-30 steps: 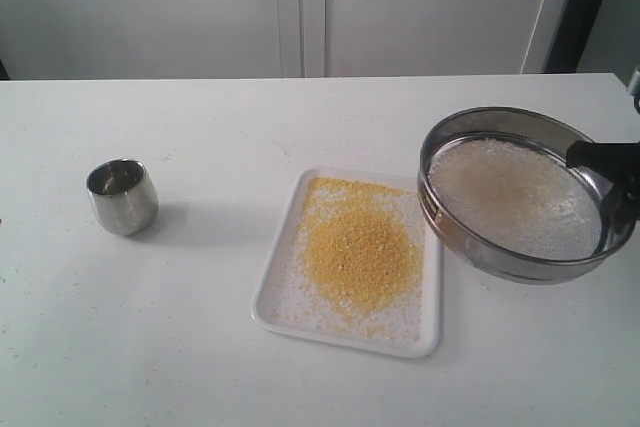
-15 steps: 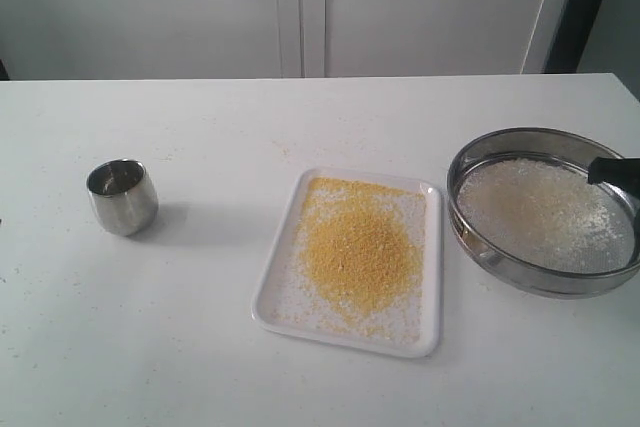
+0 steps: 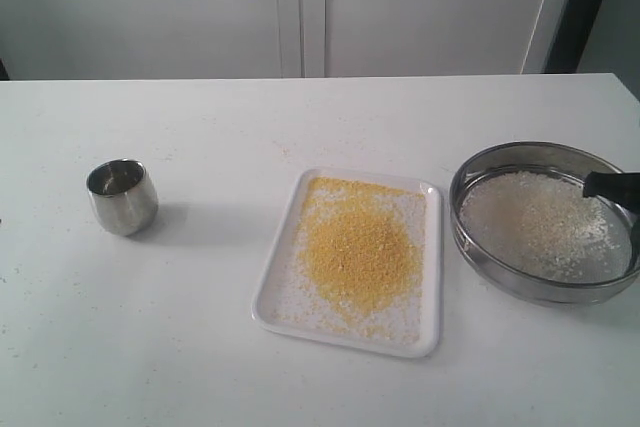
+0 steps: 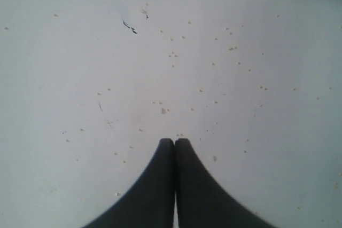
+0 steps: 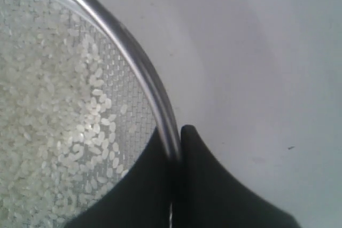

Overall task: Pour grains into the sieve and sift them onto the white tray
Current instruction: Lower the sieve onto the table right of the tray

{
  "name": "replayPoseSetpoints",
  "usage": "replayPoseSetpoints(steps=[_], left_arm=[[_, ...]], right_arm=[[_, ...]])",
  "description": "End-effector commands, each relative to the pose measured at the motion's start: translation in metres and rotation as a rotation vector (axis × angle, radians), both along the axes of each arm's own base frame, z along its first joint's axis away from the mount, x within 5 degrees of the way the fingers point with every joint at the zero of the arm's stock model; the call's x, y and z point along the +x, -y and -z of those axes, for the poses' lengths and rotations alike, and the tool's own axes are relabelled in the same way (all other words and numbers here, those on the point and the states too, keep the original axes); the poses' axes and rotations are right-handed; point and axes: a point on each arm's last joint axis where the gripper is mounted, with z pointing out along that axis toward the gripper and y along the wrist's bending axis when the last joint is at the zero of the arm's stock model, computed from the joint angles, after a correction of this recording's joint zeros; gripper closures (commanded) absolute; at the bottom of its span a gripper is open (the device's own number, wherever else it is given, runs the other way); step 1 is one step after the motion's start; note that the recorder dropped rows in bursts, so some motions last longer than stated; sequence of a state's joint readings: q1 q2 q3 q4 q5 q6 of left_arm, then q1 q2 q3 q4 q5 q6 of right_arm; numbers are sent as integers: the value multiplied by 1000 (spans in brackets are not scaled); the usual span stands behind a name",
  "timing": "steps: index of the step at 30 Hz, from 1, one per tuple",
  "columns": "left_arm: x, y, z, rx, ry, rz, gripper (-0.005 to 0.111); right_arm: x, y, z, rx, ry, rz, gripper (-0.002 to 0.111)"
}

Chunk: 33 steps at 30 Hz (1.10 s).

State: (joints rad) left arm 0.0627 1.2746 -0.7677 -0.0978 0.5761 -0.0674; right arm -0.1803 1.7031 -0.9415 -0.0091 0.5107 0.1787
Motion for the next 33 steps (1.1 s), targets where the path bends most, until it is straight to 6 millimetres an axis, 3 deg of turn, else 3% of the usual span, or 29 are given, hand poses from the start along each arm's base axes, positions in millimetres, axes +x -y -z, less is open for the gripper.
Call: replayPoseSetpoints(steps=[1, 8, 21, 28, 33], left_arm=[[-1, 0, -3, -7, -3, -6, 107], [-1, 0, -3, -7, -3, -6, 107], [-1, 0, -3, -7, -3, -6, 107], [-1, 0, -3, -7, -3, -6, 107], [-1, 0, -3, -7, -3, -6, 107]], right_arm=[[2, 3, 10, 9, 13, 23, 108], [7, -11, 15, -4, 38, -37, 108], [11, -13, 31, 1, 9, -43, 108], [14, -32, 38, 2, -3, -102, 108], [14, -32, 41, 4, -13, -102, 108]])
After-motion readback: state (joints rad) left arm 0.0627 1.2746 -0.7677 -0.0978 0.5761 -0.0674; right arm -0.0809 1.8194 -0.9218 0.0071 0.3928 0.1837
